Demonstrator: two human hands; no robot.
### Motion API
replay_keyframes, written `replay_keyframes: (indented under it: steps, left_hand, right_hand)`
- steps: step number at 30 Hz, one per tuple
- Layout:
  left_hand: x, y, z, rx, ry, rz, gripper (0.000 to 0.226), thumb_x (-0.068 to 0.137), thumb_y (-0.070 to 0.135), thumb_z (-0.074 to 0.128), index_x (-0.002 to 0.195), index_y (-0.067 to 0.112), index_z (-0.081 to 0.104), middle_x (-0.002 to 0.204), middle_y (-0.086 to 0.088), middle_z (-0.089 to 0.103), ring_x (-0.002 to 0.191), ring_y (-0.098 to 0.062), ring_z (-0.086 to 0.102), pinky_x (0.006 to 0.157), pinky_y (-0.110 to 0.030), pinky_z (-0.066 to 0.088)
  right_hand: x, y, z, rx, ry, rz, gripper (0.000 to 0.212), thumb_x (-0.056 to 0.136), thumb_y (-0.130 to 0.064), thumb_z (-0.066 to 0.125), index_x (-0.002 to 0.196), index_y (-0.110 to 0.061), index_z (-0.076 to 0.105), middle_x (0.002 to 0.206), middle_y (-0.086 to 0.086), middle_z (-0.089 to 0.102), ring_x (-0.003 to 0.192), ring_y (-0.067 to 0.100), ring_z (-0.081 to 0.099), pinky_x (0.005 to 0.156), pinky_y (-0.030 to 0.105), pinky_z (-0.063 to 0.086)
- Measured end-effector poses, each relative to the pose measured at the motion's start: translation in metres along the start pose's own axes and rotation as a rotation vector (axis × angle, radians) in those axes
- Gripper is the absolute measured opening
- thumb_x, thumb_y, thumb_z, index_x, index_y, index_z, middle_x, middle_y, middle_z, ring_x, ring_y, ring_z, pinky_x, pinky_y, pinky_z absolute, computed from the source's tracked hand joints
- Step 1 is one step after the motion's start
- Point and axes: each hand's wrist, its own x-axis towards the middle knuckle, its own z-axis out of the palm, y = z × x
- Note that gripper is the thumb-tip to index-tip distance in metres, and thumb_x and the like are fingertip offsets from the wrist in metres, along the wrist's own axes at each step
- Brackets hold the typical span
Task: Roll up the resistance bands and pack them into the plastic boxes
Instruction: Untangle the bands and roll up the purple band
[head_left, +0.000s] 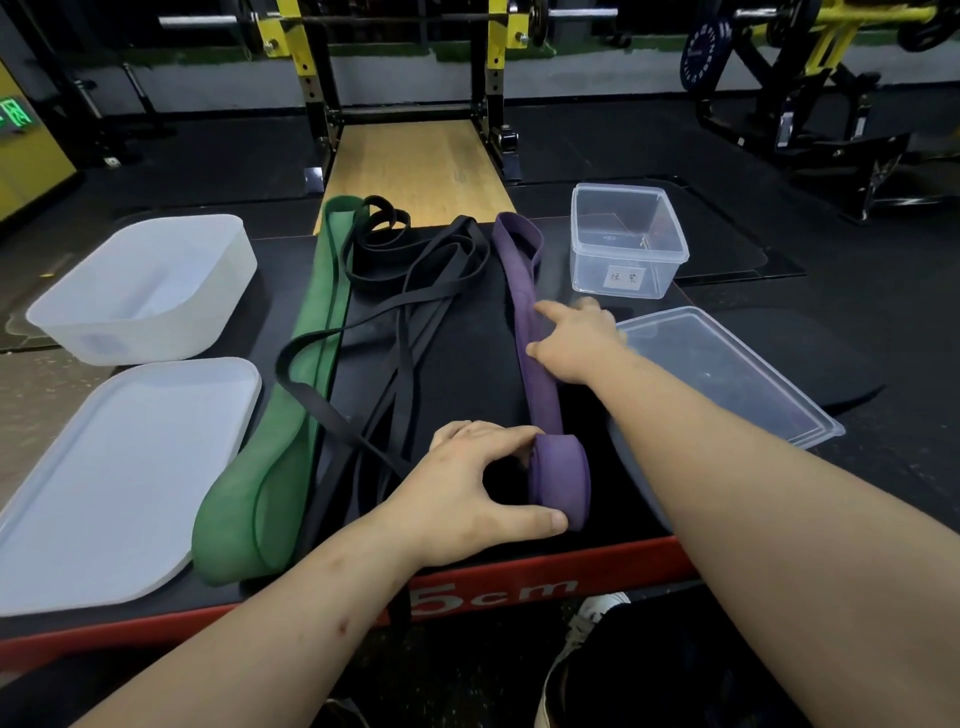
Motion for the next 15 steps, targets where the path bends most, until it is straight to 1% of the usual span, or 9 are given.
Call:
replay_keyframes:
  steps: [2, 3, 5, 6, 8, 10, 13, 15]
  left_hand:
    - [-0.001, 0.000, 0.000, -0.002, 0.012, 0.001, 0.072, 0.076, 0.044, 0.086, 0.140, 0.035, 0.054, 0.109, 0.035, 0.045, 0.107, 0.039, 0.020, 0.102, -0.005, 0.017]
    - [-0.001, 0.001, 0.000, -0.004, 0.013, 0.000, 0.073, 0.076, 0.045, 0.087, 0.141, 0.035, 0.054, 0.109, 0.035, 0.045, 0.107, 0.039, 0.020, 0.103, -0.007, 0.018]
    - [-0.001, 0.001, 0.000, -0.009, 0.014, 0.004, 0.072, 0.076, 0.044, 0.087, 0.140, 0.035, 0.055, 0.109, 0.035, 0.046, 0.107, 0.039, 0.021, 0.104, -0.008, 0.019]
    - [-0.002, 0.001, 0.000, -0.012, 0.018, 0.007, 0.071, 0.076, 0.044, 0.087, 0.139, 0.035, 0.055, 0.109, 0.034, 0.046, 0.107, 0.038, 0.021, 0.104, -0.008, 0.019]
    - [-0.002, 0.001, -0.001, -0.017, 0.019, 0.008, 0.071, 0.076, 0.046, 0.086, 0.139, 0.035, 0.055, 0.110, 0.034, 0.047, 0.107, 0.038, 0.021, 0.103, -0.006, 0.018]
    - [-0.002, 0.001, -0.001, -0.015, 0.016, 0.014, 0.070, 0.076, 0.046, 0.086, 0.139, 0.034, 0.056, 0.110, 0.033, 0.049, 0.108, 0.037, 0.022, 0.103, -0.006, 0.019]
    - [-0.002, 0.000, -0.001, -0.009, 0.019, 0.018, 0.069, 0.076, 0.046, 0.086, 0.138, 0.033, 0.057, 0.110, 0.033, 0.050, 0.108, 0.035, 0.024, 0.104, -0.007, 0.019]
    - [-0.002, 0.000, -0.001, -0.011, 0.014, 0.016, 0.068, 0.077, 0.046, 0.085, 0.138, 0.033, 0.057, 0.110, 0.033, 0.050, 0.109, 0.035, 0.023, 0.103, -0.006, 0.019]
  right_hand:
    - [-0.002, -0.004, 0.006, -0.152, -0.020, -0.082, 0.055, 0.100, -0.036, 0.048, 0.154, -0.035, 0.041, 0.168, 0.005, 0.019, 0.152, 0.032, 0.023, 0.123, 0.054, 0.021]
    - [-0.003, -0.006, 0.010, -0.180, -0.021, -0.122, 0.054, 0.100, -0.033, 0.044, 0.154, -0.030, 0.041, 0.169, 0.002, 0.020, 0.153, 0.029, 0.022, 0.124, 0.056, 0.017]
    - [-0.002, -0.006, 0.013, -0.173, -0.015, -0.147, 0.054, 0.100, -0.028, 0.040, 0.154, -0.022, 0.040, 0.167, -0.001, 0.026, 0.152, 0.026, 0.025, 0.124, 0.057, 0.014]
    - [-0.001, -0.005, 0.014, -0.164, -0.010, -0.156, 0.055, 0.099, -0.027, 0.040, 0.154, -0.021, 0.039, 0.168, -0.001, 0.026, 0.153, 0.025, 0.024, 0.124, 0.056, 0.015]
    - [0.000, -0.004, 0.016, -0.169, -0.022, -0.183, 0.060, 0.099, -0.028, 0.039, 0.157, -0.021, 0.033, 0.172, -0.003, 0.016, 0.157, 0.022, 0.014, 0.126, 0.054, 0.012]
    - [0.002, -0.003, 0.015, -0.162, -0.084, -0.168, 0.063, 0.100, -0.031, 0.034, 0.162, -0.026, 0.022, 0.173, -0.007, 0.009, 0.159, 0.020, 0.008, 0.127, 0.055, 0.007]
    - [0.007, -0.002, 0.008, -0.161, -0.127, -0.157, 0.064, 0.100, -0.034, 0.034, 0.163, -0.028, 0.021, 0.173, -0.007, 0.013, 0.158, 0.020, 0.015, 0.126, 0.054, 0.011]
    - [0.005, 0.000, 0.003, -0.169, -0.133, -0.191, 0.063, 0.102, -0.033, 0.038, 0.163, -0.024, 0.024, 0.172, -0.004, 0.015, 0.157, 0.021, 0.019, 0.126, 0.049, 0.019]
